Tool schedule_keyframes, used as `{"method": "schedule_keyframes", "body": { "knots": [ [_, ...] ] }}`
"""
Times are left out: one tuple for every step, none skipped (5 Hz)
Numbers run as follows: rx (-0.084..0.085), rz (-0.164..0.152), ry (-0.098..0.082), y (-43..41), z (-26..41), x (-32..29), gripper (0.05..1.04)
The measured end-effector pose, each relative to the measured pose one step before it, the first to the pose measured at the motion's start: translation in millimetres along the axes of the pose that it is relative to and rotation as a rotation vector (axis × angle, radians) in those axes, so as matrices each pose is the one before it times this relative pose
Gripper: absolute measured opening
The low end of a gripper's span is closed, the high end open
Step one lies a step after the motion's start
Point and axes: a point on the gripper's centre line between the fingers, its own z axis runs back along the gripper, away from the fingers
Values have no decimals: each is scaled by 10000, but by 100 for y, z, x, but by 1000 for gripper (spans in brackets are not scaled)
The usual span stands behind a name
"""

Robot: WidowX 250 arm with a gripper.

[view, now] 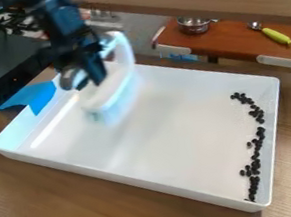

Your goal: Sweep into pile

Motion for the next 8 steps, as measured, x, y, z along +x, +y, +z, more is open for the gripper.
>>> {"method": "schedule_keyframes", "body": {
  "knots": [
    [419, 136, -645, 2684, 1262, 329, 488],
    [585, -228, -246, 1363, -186, 401, 488],
    [479, 330, 155, 1878, -398, -441, 488],
    [545, 341, 287, 1051, -191, -443, 488],
    [460, 559, 163, 1013, -466, -567, 553],
    [122, 86, 219, 320, -739, -740, 868],
    [-205, -187, 452, -780, 863, -721, 1013],
    [-819, -475, -215, -2253, 4012, 56, 1009]
  ]
}}
